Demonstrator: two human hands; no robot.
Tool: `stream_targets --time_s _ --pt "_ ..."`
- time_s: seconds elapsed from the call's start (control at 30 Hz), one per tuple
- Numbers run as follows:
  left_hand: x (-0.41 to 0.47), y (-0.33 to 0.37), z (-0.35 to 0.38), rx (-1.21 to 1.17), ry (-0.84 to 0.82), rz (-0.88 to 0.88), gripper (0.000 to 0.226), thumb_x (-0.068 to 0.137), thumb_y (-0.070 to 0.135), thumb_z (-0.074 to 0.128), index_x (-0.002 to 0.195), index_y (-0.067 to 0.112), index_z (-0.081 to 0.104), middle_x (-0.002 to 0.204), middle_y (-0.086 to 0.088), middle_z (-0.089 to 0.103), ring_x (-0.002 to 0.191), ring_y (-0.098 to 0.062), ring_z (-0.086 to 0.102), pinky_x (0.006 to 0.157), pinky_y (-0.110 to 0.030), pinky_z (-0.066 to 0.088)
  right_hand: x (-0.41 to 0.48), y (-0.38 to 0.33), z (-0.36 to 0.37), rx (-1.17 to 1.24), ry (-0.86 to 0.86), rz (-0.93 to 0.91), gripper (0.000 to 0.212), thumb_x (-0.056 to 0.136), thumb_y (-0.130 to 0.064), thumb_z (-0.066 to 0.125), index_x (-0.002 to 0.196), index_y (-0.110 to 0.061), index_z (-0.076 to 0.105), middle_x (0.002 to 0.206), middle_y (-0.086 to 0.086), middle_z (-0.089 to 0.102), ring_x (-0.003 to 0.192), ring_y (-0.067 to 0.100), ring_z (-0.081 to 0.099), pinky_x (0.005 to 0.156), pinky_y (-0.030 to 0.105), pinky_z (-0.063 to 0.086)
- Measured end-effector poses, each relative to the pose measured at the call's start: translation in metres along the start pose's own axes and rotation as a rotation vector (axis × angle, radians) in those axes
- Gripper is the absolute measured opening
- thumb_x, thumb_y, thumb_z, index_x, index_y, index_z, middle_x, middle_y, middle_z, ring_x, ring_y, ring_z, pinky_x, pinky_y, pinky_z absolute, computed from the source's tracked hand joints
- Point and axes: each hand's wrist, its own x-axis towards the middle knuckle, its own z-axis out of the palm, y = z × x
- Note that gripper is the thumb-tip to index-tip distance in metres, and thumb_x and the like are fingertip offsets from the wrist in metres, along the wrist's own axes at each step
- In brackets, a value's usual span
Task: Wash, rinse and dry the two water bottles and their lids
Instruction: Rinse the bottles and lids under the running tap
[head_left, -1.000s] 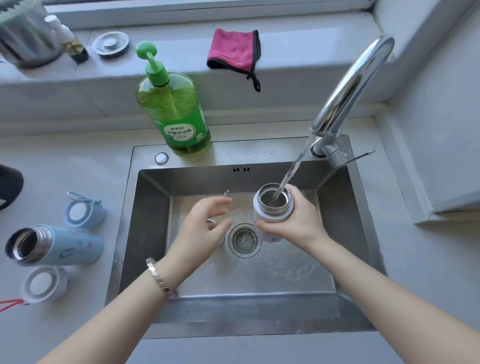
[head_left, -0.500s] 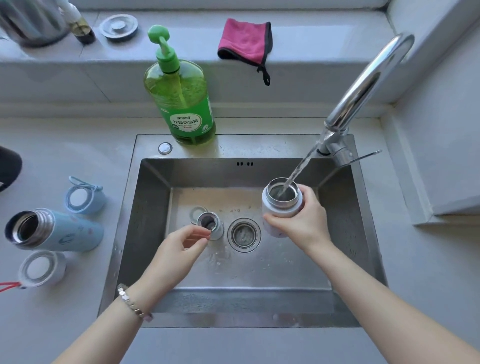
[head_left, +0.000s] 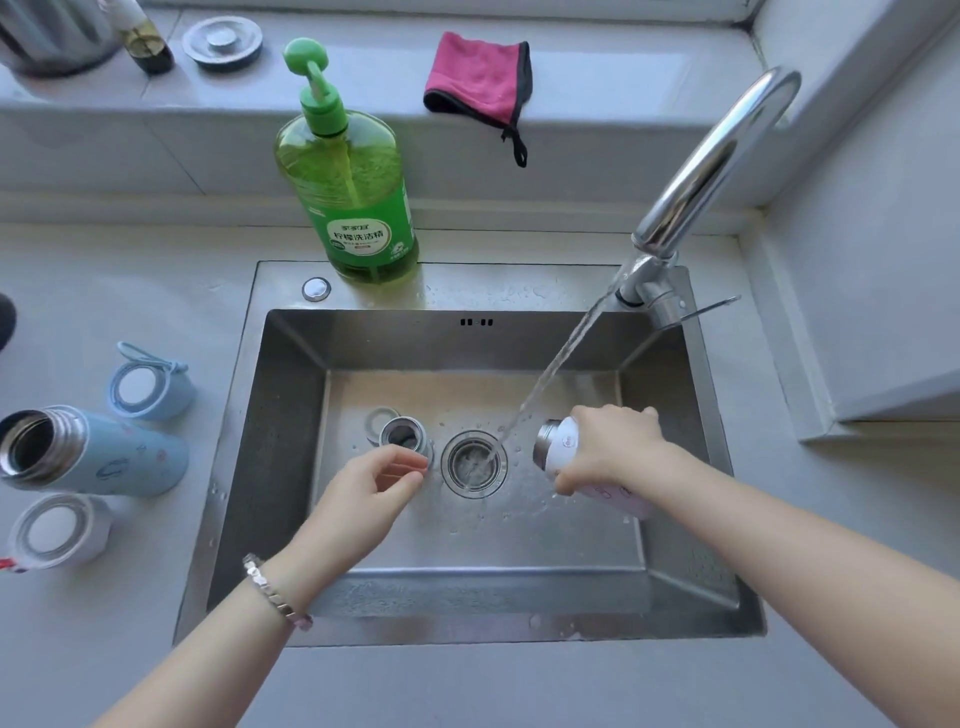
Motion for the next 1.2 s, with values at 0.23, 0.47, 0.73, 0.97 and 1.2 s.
stream_targets --time_s 0.23,0.47,0.73,0.97,1.2 --pt "0.0 0.006 0.008 0.029 -0.056 0.007 0.019 0.09 0.01 0.058 0.085 0.028 0.062 0.092 0.002 0.068 0.091 -0.012 0.063 0.079 -0.024 0.048 -0.004 0.019 0.002 -0.236 -0.114 0.085 0.043 0.059 -0.044 0.071 0.091 -0.023 0.052 0.089 0.0 0.056 0.081 0.021 0.05 0.073 0.031 0.029" --pt "-0.001 -0.003 0.007 0.047 -0.052 -0.033 0.019 0.089 0.012 0.059 0.084 0.029 0.064 0.091 0.004 0.07 0.091 -0.012 0.064 0.085 -0.032 0.05 -0.017 0.048 0.033 -0.026 0.012 0.071 0.057 0.058 -0.046 0.073 0.104 -0.024 0.048 0.102 0.001 0.055 0.091 0.021 0.054 0.071 0.029 0.035" --pt "-0.011 -0.016 -0.005 0.02 0.0 -0.068 0.021 0.088 0.008 0.059 0.082 0.027 0.064 0.09 0.001 0.07 0.089 -0.014 0.065 0.077 -0.026 0.048 -0.012 -0.025 0.048 1.19 0.364 -0.182 0.058 0.054 -0.013 0.087 0.093 -0.042 0.054 0.091 -0.024 0.063 0.088 -0.005 0.058 0.076 0.007 0.041" --pt "-0.01 -0.022 -0.011 0.0 0.019 -0.087 0.018 0.088 0.009 0.059 0.084 0.026 0.065 0.091 0.002 0.071 0.09 -0.014 0.066 0.079 -0.028 0.049 -0.001 -0.022 0.059 1.312 0.528 -0.131 0.066 0.054 -0.014 0.088 0.111 -0.026 0.057 0.104 -0.016 0.064 0.1 0.006 0.06 0.091 0.03 0.048" --pt "-0.006 -0.021 -0.01 -0.025 0.015 -0.093 0.017 0.088 0.011 0.059 0.085 0.027 0.066 0.092 0.004 0.071 0.091 -0.012 0.066 0.081 -0.029 0.049 -0.003 -0.026 0.046 1.305 0.544 -0.152 0.066 0.052 -0.017 0.089 0.106 -0.035 0.056 0.101 -0.018 0.065 0.098 0.003 0.061 0.091 0.027 0.049"
